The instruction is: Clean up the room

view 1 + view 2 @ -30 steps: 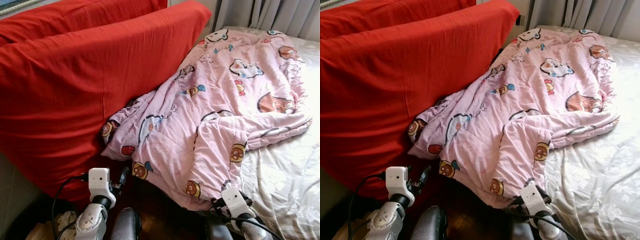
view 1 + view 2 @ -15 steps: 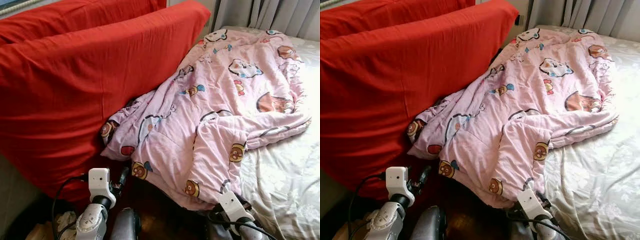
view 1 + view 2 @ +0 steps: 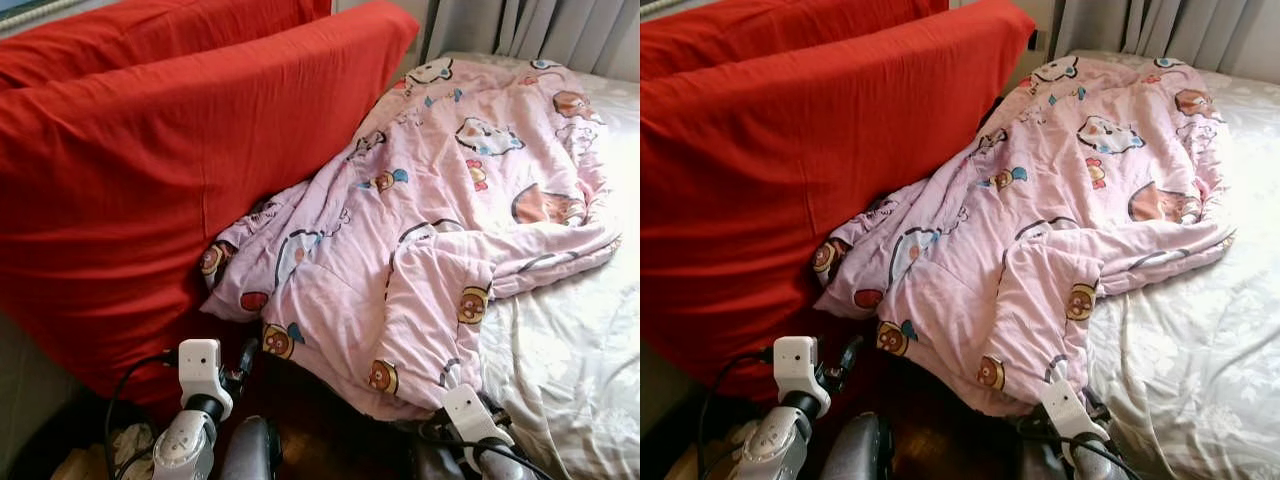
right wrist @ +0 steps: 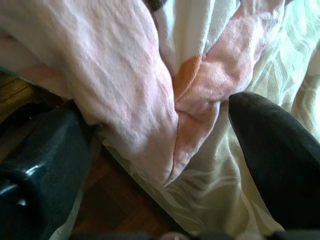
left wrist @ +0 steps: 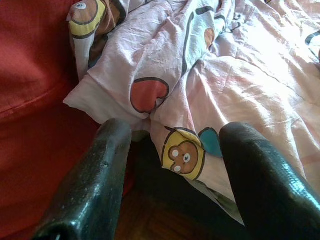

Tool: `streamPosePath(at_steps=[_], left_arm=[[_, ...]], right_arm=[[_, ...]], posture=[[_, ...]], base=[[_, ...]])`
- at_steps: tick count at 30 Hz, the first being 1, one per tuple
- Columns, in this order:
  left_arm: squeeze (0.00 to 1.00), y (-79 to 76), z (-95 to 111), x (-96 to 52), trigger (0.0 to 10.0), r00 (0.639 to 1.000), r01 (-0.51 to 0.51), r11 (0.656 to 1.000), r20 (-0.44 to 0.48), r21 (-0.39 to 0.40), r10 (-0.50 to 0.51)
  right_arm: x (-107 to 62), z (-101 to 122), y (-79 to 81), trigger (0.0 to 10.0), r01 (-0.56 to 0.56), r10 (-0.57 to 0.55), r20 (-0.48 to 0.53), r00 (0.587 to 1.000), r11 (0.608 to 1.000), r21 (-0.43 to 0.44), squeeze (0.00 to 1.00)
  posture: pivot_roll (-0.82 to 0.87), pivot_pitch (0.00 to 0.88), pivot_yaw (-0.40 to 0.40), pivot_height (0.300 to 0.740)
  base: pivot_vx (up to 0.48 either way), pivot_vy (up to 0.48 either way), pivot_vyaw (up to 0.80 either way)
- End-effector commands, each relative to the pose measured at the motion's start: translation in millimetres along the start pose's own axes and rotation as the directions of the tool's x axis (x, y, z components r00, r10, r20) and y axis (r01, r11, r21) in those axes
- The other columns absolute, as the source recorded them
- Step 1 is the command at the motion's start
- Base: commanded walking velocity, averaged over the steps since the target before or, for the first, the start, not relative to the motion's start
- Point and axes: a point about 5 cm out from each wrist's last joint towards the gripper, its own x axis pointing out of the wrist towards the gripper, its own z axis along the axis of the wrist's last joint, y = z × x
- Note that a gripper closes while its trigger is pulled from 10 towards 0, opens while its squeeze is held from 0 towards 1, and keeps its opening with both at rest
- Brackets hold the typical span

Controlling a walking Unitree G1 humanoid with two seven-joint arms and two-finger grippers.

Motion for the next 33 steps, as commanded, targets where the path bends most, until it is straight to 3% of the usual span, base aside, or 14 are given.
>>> streamPosePath(at_steps=[1, 9, 15, 24, 25, 26, 27, 33], left_arm=[[0.00, -0.1, -5, -2.0, 10.0, 1.000, 0.002, 1.000, -0.028, 0.002, -0.002], [0.00, -0.6, -6, -2.1, 10.0, 1.000, 0.005, 1.000, -0.028, 0.001, -0.005], [0.00, 0.6, -6, -2.8, 10.0, 1.000, 0.002, 1.000, -0.030, 0.004, -0.002], [0.00, 1.2, -6, -3.3, 10.0, 0.999, 0.000, 1.000, -0.033, 0.004, 0.000], [0.00, 1.3, -7, -3.2, 10.0, 0.999, 0.000, 1.000, -0.033, 0.006, 0.000], [0.00, 1.3, -7, -3.2, 10.0, 0.999, 0.000, 1.000, -0.033, 0.006, 0.000], [0.00, 1.4, -7, -3.3, 10.0, 0.999, 0.001, 1.000, -0.034, 0.006, 0.000], [0.00, 2.8, -6, -3.7, 10.0, 0.999, 0.001, 1.000, -0.036, 0.010, -0.001]], right_arm=[[-1.1, -5, 2.5, 10.0, -0.002, 0.003, -0.027, 1.000, 1.000, 0.006, 0.00], [-0.2, -7, -5.3, 10.0, 0.049, -0.049, -0.053, 0.997, 0.999, -0.002, 0.00], [1.4, -4, -20.7, 10.0, 0.123, -0.122, -0.045, 0.991, 0.992, 0.005, 0.00], [3.0, 0, -18.6, 10.0, 0.084, -0.084, -0.036, 0.996, 0.996, 0.002, 0.00], [3.7, 4, -12.8, 7.1, 0.041, -0.041, -0.012, 0.999, 0.999, 0.002, 0.00], [3.7, 4, -12.8, 7.1, 0.041, -0.041, -0.012, 0.999, 0.999, 0.002, 0.00], [3.9, 6, -11.2, 0.0, 0.032, -0.032, -0.003, 0.999, 0.999, -0.002, 0.00], [5.2, 9, -12.1, 0.0, 0.037, -0.037, -0.001, 0.999, 0.999, -0.025, 0.00]], posture=[[0.06, 0.129, 0.040, 0.603], [0.07, 0.144, 0.043, 0.603], [0.07, 0.154, 0.046, 0.603], [0.07, 0.162, 0.050, 0.603], [0.07, 0.162, 0.050, 0.603], [0.07, 0.162, 0.050, 0.603], [0.07, 0.162, 0.050, 0.603], [0.08, 0.162, 0.047, 0.603]], base=[[0.000, 0.000, 0.00], [0.000, 0.000, 0.00], [0.000, 0.000, 0.00], [0.000, 0.000, 0.00], [0.000, 0.000, 0.00], [0.000, 0.000, 0.00], [0.000, 0.000, 0.00], [0.000, 0.000, 0.00]])
